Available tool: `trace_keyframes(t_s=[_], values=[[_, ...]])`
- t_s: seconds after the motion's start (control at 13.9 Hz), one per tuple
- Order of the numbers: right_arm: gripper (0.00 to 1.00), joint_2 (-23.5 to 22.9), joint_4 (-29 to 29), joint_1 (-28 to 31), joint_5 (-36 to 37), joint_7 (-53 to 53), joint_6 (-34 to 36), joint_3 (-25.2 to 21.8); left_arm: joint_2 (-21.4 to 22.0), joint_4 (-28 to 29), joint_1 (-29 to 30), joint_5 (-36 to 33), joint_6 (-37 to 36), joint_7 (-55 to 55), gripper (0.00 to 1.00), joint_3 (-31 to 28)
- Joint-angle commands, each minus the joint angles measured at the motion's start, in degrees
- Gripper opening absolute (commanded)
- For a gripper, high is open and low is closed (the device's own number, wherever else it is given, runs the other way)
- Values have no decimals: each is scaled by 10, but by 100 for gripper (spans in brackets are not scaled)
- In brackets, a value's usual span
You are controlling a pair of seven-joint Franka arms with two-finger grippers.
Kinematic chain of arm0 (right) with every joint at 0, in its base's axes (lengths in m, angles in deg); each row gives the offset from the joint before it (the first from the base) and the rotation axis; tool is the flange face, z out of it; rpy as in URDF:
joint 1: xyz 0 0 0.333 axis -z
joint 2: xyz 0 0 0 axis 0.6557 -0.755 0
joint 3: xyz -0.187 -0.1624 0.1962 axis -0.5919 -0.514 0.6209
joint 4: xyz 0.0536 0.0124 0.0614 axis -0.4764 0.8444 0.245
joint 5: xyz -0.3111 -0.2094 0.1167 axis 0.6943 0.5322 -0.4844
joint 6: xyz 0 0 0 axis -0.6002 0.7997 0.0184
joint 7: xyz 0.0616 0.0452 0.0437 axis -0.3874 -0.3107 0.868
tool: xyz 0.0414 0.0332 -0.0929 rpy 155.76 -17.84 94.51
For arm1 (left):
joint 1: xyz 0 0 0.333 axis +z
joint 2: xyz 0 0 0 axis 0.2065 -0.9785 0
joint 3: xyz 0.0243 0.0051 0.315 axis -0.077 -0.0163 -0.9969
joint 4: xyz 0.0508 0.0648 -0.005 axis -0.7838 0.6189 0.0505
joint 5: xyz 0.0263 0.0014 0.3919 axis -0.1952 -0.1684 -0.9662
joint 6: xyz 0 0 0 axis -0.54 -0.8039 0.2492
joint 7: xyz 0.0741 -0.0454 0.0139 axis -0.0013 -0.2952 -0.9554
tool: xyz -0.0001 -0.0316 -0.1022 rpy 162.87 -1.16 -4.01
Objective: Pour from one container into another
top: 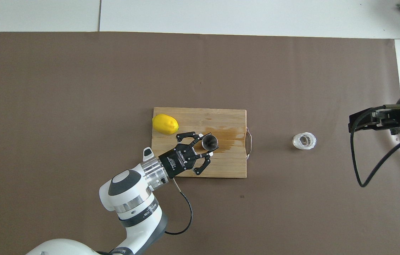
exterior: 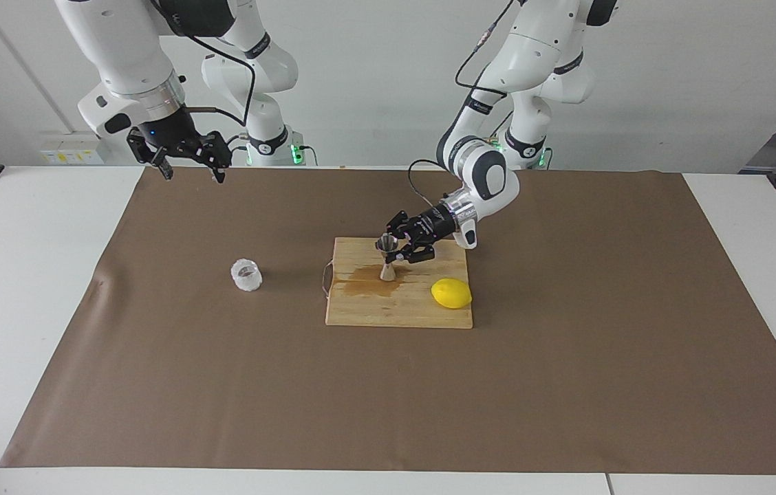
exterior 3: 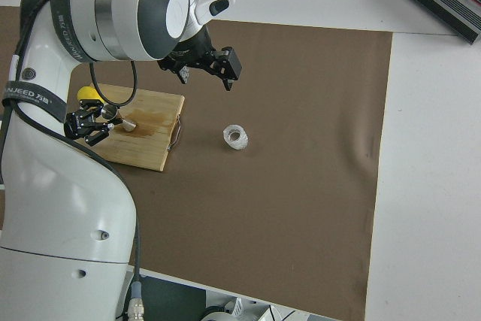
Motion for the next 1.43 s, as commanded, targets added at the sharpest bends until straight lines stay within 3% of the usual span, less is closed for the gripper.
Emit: trace_keyframes(t_s=[0.0,0.14,0.22,0.43,1.15,1.36], values=[[100,2,2,10,-19,15,3,2,0,3,-12,21,5,14,29,-7],[100,2,2,10,-19,15,3,2,-1,3,-11,21,5,14,34,-7],[100,2,2,10,-19,15,3,2,-1,3,-11,21,5,14,43,-7],[100,2,2,10,-19,15,3,2,-1,2,-11,21,5,14,99,-7],[100,2,2,10,-19,15,3,3,20,3,2,11,61,8,100,-10],[100,2,2,10,-19,15,3,2,32,6,10,-44,74,-14,100,-10]])
